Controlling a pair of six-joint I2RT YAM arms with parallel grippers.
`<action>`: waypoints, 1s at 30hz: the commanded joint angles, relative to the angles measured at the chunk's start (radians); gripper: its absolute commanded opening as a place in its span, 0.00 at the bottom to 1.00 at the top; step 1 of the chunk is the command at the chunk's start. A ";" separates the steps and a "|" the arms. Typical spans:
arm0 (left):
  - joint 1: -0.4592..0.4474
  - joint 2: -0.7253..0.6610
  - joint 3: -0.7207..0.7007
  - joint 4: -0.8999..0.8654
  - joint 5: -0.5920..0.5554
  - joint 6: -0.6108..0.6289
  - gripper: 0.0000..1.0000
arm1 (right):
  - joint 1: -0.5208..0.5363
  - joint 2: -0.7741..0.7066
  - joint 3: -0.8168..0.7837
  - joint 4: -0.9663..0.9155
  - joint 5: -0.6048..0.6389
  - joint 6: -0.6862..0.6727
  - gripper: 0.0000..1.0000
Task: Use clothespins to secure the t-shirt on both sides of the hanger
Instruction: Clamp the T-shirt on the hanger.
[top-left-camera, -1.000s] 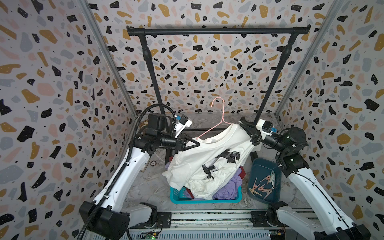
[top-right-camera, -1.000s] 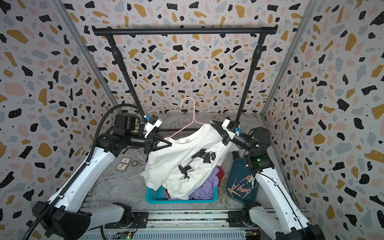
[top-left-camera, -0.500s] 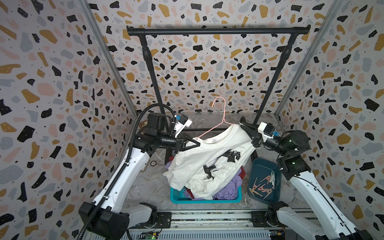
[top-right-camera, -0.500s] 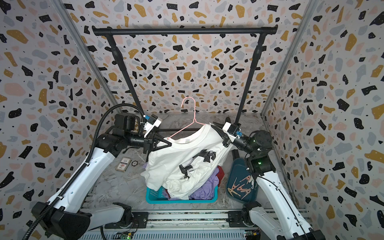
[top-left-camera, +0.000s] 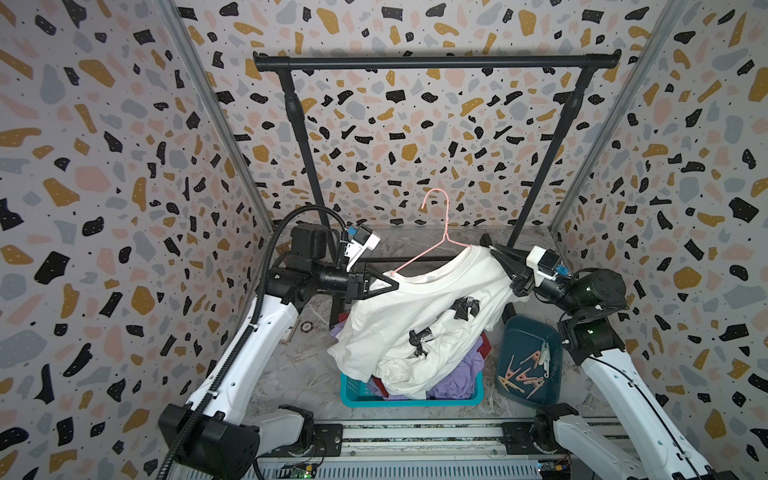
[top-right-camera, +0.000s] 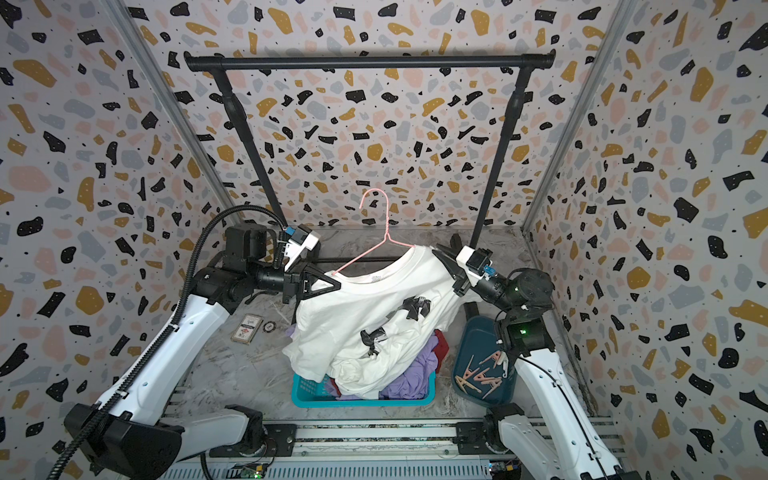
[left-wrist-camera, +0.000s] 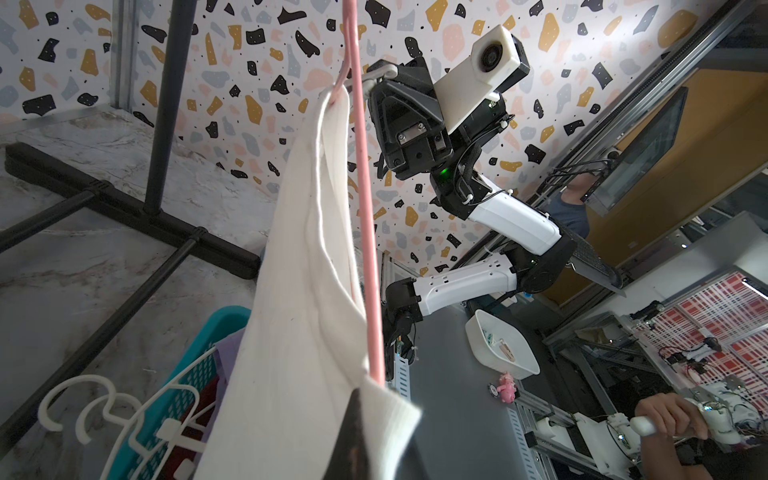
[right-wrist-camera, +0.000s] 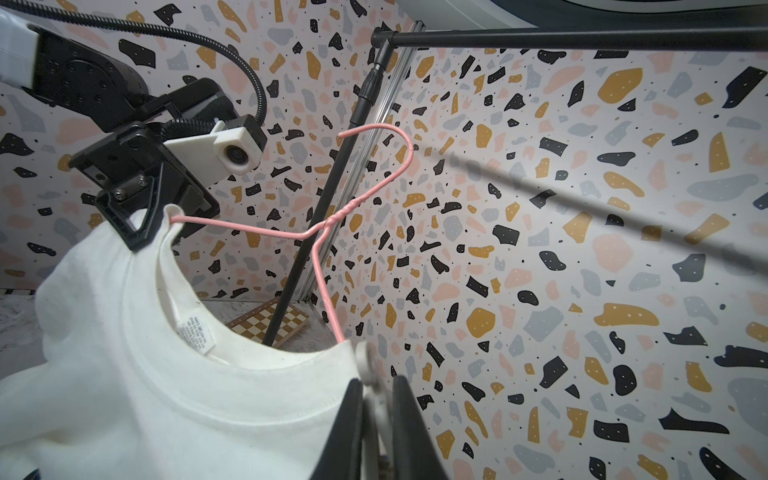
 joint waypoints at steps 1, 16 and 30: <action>0.008 -0.035 0.009 0.150 0.103 0.003 0.00 | -0.004 -0.008 -0.023 -0.001 0.021 0.032 0.24; 0.008 -0.023 0.020 0.113 0.043 0.025 0.00 | -0.002 -0.017 0.002 -0.049 0.083 0.034 0.70; 0.001 -0.060 0.020 0.059 -0.160 0.077 0.00 | 0.133 -0.056 0.091 -0.396 0.280 0.131 0.87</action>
